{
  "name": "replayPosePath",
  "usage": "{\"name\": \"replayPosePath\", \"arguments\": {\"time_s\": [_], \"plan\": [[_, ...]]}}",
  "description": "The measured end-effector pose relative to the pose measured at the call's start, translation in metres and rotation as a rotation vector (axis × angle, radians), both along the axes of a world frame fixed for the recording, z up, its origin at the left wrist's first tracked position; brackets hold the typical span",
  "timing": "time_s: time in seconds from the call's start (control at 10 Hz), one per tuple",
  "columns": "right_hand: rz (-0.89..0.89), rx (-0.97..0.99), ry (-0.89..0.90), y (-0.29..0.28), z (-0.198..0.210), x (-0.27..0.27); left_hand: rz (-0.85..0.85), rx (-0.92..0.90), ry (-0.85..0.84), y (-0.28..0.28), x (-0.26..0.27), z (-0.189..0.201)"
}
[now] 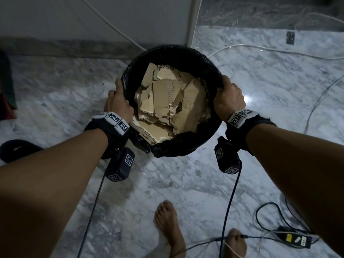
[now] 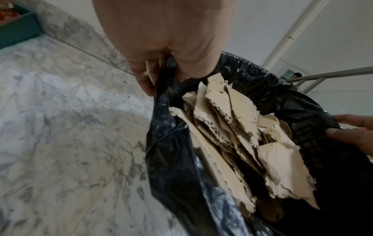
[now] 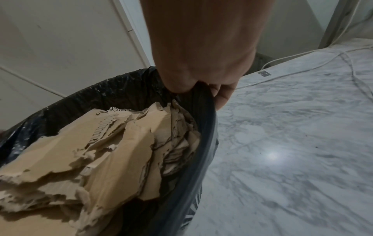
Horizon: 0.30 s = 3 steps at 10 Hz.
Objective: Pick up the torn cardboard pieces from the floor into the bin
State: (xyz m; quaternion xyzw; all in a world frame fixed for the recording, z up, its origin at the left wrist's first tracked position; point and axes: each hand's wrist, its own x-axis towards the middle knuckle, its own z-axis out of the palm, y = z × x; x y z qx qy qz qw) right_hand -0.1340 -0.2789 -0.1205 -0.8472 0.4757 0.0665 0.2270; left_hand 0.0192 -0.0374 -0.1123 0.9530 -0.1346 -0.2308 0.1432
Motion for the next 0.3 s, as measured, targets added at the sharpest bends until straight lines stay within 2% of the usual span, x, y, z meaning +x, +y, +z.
{"name": "replayPosePath", "arguments": {"time_s": [0.2, 0.3], "plan": [[0.065, -0.028, 0.02, 0.006, 0.039, 0.006, 0.02, 0.024, -0.011, -0.007, -0.011, 0.03], [0.075, -0.005, -0.028, 0.003, 0.079, 0.011, 0.036, -0.039, -0.029, -0.015, -0.012, 0.068]]}}
